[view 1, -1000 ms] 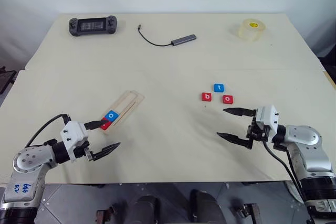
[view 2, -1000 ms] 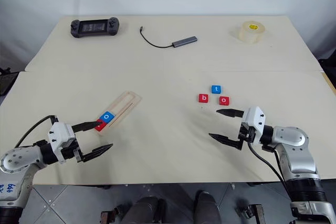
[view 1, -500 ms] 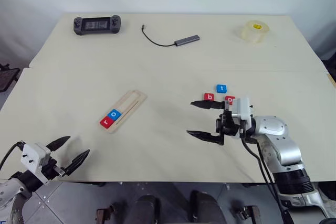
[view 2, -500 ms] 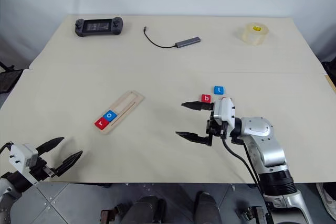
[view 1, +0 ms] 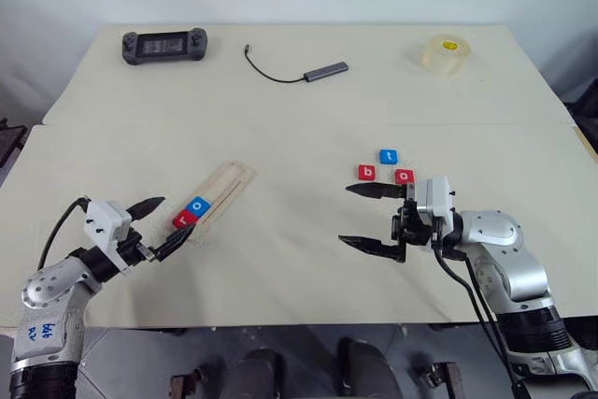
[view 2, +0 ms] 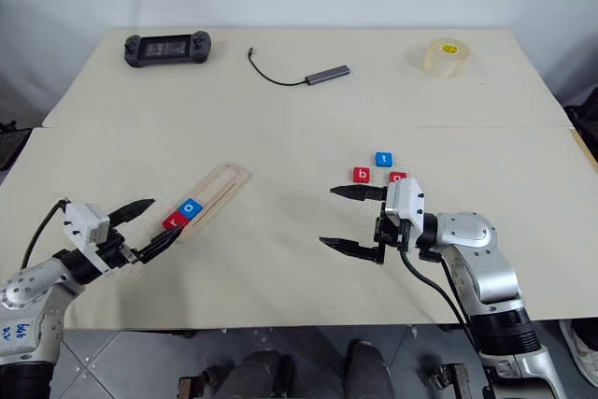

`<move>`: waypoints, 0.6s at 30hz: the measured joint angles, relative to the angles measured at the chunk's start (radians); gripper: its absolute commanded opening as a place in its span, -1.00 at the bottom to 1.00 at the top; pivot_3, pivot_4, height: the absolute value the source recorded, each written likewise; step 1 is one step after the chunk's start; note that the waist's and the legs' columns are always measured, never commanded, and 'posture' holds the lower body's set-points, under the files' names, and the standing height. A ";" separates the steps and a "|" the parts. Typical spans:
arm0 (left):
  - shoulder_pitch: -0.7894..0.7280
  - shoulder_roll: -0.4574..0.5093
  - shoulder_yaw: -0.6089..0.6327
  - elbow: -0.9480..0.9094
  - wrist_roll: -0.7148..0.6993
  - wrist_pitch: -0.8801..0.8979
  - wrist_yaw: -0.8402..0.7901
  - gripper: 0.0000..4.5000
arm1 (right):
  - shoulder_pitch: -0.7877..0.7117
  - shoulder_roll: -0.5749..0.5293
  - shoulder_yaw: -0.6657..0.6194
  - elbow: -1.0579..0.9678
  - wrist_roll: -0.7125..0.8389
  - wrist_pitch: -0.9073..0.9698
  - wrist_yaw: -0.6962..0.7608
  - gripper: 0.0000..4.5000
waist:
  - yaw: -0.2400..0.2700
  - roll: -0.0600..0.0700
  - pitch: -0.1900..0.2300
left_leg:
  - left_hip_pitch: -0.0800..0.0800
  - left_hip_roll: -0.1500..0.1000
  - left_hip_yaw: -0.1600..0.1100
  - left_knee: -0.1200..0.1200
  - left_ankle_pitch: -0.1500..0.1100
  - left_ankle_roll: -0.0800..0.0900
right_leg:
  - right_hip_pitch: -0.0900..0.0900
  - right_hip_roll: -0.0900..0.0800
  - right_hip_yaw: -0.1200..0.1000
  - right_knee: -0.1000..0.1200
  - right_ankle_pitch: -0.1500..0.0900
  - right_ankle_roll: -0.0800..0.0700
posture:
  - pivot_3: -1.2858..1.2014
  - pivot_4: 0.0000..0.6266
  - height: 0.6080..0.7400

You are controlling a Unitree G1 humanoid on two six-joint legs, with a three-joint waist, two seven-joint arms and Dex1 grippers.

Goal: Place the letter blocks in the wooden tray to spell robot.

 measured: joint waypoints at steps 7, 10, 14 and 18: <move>-0.034 -0.001 -0.054 0.052 0.084 0.021 0.054 1.00 | 0.028 0.001 0.002 -0.041 -0.004 0.011 -0.032 0.99 | 0.006 0.000 0.000 | 0.000 0.000 0.000 0.002 0.000 0.000 | 0.001 0.000 0.000 0.001 0.000 0.000 | 0.03 -0.52 1.00; -0.064 -0.002 -0.067 0.073 0.093 0.033 0.072 1.00 | 0.028 0.001 0.001 -0.052 -0.003 0.019 -0.045 0.99 | 0.007 0.000 0.000 | 0.000 -0.001 0.000 0.004 0.000 0.000 | 0.001 -0.001 0.000 0.004 0.000 0.000 | 0.03 -0.52 1.00; -0.069 -0.002 -0.073 0.073 0.090 0.060 0.067 1.00 | 0.027 0.003 0.001 -0.052 -0.004 0.020 -0.059 0.99 | 0.007 0.001 -0.001 | 0.001 -0.001 0.000 0.005 0.000 0.000 | 0.001 -0.001 0.001 0.005 0.000 0.000 | 0.03 -0.52 1.00; -0.071 0.024 -0.080 0.070 0.078 0.087 0.023 0.61 | 0.022 0.005 0.001 -0.051 -0.004 0.019 -0.063 1.00 | 0.006 0.001 -0.001 | 0.001 -0.001 0.000 0.005 0.000 0.000 | 0.001 -0.001 0.002 0.005 0.000 0.000 | 0.03 -0.52 1.00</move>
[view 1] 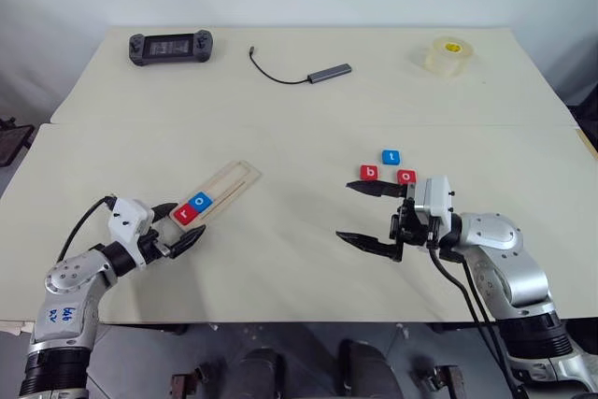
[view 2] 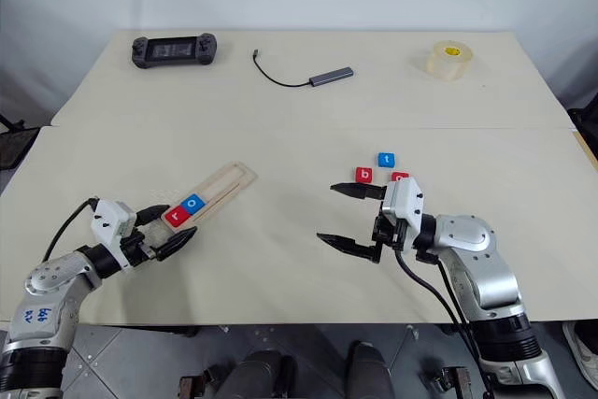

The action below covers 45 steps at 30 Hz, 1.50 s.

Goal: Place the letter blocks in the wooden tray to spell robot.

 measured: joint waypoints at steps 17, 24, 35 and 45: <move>-0.076 -0.037 -0.121 -0.042 -0.022 -0.058 -0.158 0.51 | 0.067 -0.037 -0.054 -0.001 -0.011 -0.006 -0.007 1.00 | 0.021 0.001 0.000 | -0.002 -0.001 -0.001 0.002 0.000 0.000 | 0.000 -0.001 0.000 0.000 0.000 0.000 | 0.03 -0.52 1.00; -0.322 -0.092 -0.354 -0.012 0.072 -0.146 -0.294 0.51 | 0.267 -0.106 -0.186 -0.053 -0.022 -0.043 -0.033 1.00 | 0.025 0.001 0.000 | -0.002 -0.002 0.000 0.002 0.000 0.001 | 0.000 0.000 -0.001 0.000 0.000 0.000 | 0.03 -0.52 1.00; -0.547 -0.230 -0.512 0.324 0.208 -0.279 -0.371 0.51 | 0.568 -0.107 -0.418 -0.168 -0.022 -0.058 -0.149 1.00 | 0.023 0.000 0.000 | -0.002 -0.002 0.005 0.003 0.002 0.003 | 0.000 0.001 0.004 0.000 0.002 0.003 | 0.03 -0.52 1.00; -0.537 -0.224 -0.464 0.365 0.196 -0.302 -0.395 0.99 | 0.654 -0.077 -0.448 -0.210 -0.020 -0.061 -0.208 1.00 | 0.026 0.000 0.000 | -0.002 -0.002 0.004 0.003 0.002 0.003 | 0.000 0.000 0.004 0.000 0.002 0.003 | 0.03 -0.52 1.00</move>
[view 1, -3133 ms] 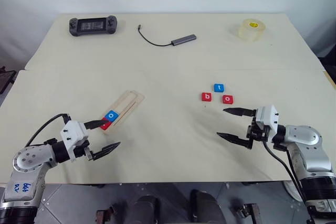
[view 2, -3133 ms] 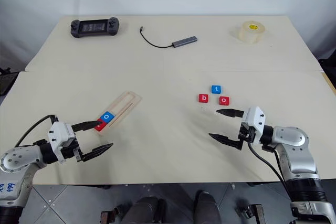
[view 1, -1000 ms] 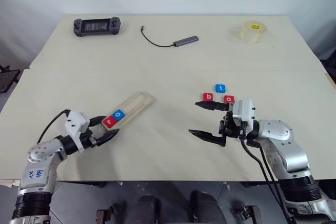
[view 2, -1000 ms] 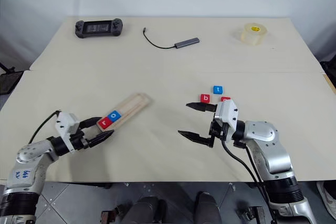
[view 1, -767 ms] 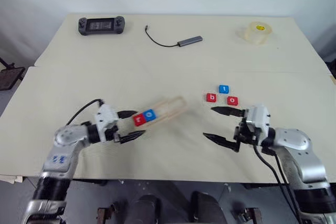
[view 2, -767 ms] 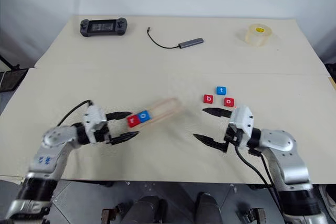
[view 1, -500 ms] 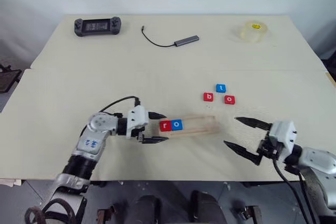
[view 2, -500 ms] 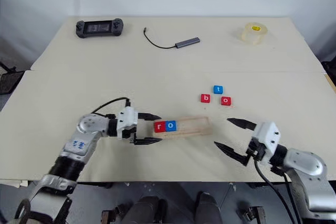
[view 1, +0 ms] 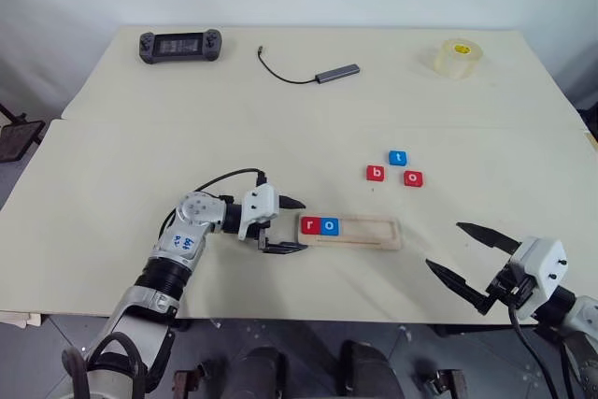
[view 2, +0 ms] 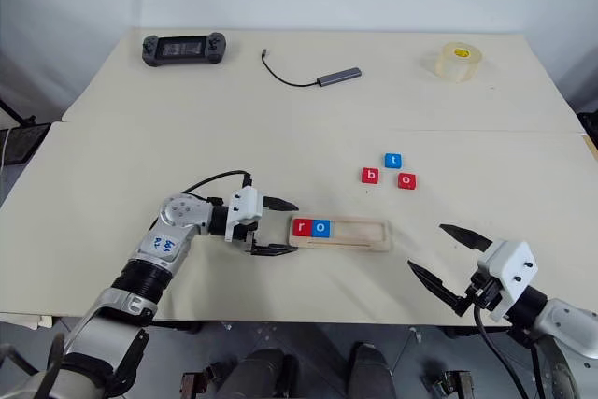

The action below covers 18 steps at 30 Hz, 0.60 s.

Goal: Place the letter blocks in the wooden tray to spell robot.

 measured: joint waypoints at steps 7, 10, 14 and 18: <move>0.142 0.114 0.117 -0.078 -0.140 0.029 -0.110 0.99 | 0.092 0.043 -0.119 0.020 0.020 -0.010 -0.034 1.00 | -0.008 0.000 0.000 | 0.001 0.001 0.000 -0.002 0.000 -0.001 | 0.000 0.000 0.000 0.000 0.000 -0.001 | 0.03 -0.52 1.00; 0.207 0.131 0.196 -0.122 -0.170 0.015 -0.075 0.99 | 0.093 0.068 -0.151 0.072 0.021 -0.029 -0.053 1.00 | -0.006 0.000 0.000 | 0.001 0.001 0.000 0.000 0.000 0.000 | 0.000 0.000 0.001 0.000 0.000 0.000 | 0.03 -0.52 1.00; 0.268 0.147 0.269 -0.205 -0.214 0.014 -0.040 0.99 | 0.066 0.072 -0.152 0.117 0.020 -0.053 -0.057 1.00 | -0.003 0.001 0.000 | 0.002 0.001 -0.001 -0.001 0.000 -0.001 | 0.000 -0.001 0.002 -0.001 0.000 -0.001 | 0.03 -0.52 1.00; 0.331 0.158 0.280 -0.293 -0.247 0.065 -0.028 0.99 | -0.043 0.062 -0.109 0.141 0.025 -0.023 -0.061 1.00 | -0.011 0.001 0.000 | 0.002 0.001 0.000 -0.001 0.000 -0.001 | 0.000 -0.001 0.003 0.000 0.000 -0.001 | 0.03 -0.52 1.00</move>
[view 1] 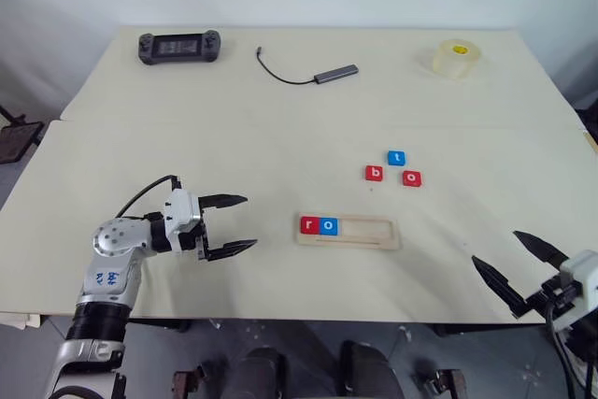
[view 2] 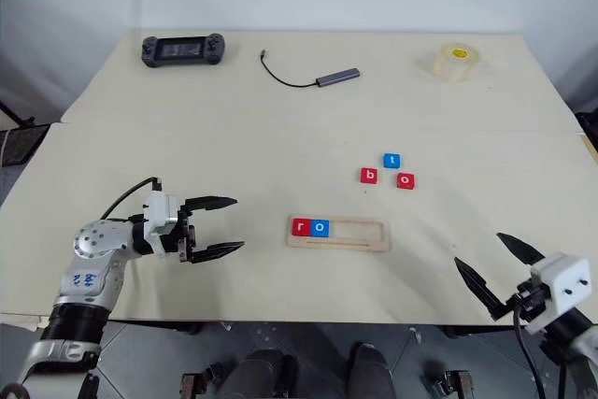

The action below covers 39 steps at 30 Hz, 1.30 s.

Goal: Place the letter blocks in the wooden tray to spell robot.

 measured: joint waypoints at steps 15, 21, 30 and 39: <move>0.071 -0.024 -0.013 -0.164 -0.019 0.075 0.109 0.99 | -0.794 -0.140 0.433 0.183 -0.115 0.657 -0.203 1.00 | -0.008 0.001 0.000 | -0.004 0.000 -0.005 -0.001 0.000 -0.001 | -0.004 0.000 -0.003 0.002 -0.002 -0.004 | 0.03 -0.52 1.00; 0.095 -0.035 -0.013 -0.200 -0.022 0.093 0.140 0.99 | -0.838 -0.137 0.472 0.206 -0.138 0.702 -0.206 1.00 | -0.001 0.001 0.000 | -0.005 -0.002 -0.004 -0.002 -0.001 0.000 | -0.004 -0.001 -0.004 0.001 -0.002 -0.003 | 0.03 -0.52 1.00; 0.103 -0.039 -0.013 -0.209 -0.022 0.100 0.160 0.99 | -0.864 -0.097 0.485 0.178 -0.151 0.782 -0.248 1.00 | -0.002 0.001 0.000 | -0.004 -0.002 -0.003 -0.001 0.000 0.000 | -0.004 0.000 -0.003 0.002 -0.002 -0.003 | 0.03 -0.52 1.00; 0.103 -0.046 -0.014 -0.221 -0.021 0.091 0.167 0.99 | -0.870 -0.112 0.474 0.174 -0.179 0.830 -0.282 1.00 | 0.001 0.001 0.000 | -0.004 -0.002 -0.003 -0.001 0.000 0.000 | -0.004 0.000 -0.003 0.002 -0.002 -0.003 | 0.03 -0.52 1.00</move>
